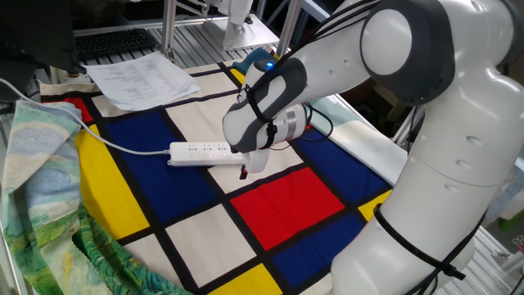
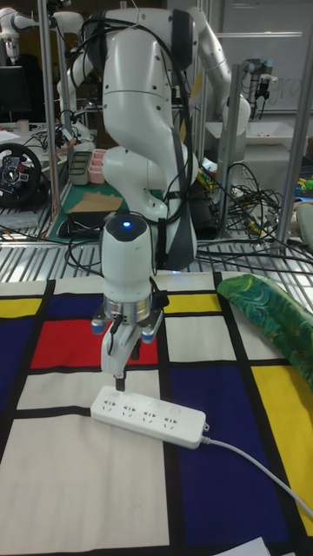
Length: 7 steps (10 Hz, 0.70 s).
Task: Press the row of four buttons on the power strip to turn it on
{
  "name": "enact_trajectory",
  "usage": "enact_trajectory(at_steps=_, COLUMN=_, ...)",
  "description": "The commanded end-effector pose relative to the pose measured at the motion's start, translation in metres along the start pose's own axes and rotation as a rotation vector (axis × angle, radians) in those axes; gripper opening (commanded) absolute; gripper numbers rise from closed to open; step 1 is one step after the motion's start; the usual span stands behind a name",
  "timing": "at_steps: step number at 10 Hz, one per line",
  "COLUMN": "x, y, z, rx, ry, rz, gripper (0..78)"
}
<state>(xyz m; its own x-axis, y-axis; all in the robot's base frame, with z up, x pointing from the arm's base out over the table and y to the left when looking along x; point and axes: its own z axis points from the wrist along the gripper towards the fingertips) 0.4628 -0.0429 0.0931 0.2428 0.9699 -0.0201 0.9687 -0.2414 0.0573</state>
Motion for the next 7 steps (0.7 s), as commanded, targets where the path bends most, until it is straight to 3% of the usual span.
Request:
enact_trajectory(at_steps=1, x=-0.0076, y=-0.0066, z=0.0023, rx=-0.002, ry=-0.006, rz=-0.014, gripper=77.4)
enact_trajectory(at_steps=4, x=-0.0102, y=-0.0068, z=0.0041, rx=-0.001, ry=-0.012, rz=-0.024, gripper=77.4)
enact_trajectory(at_steps=7, x=-0.0163, y=-0.0063, z=-0.0017, rx=0.003, ry=0.010, rz=-0.021, gripper=77.4)
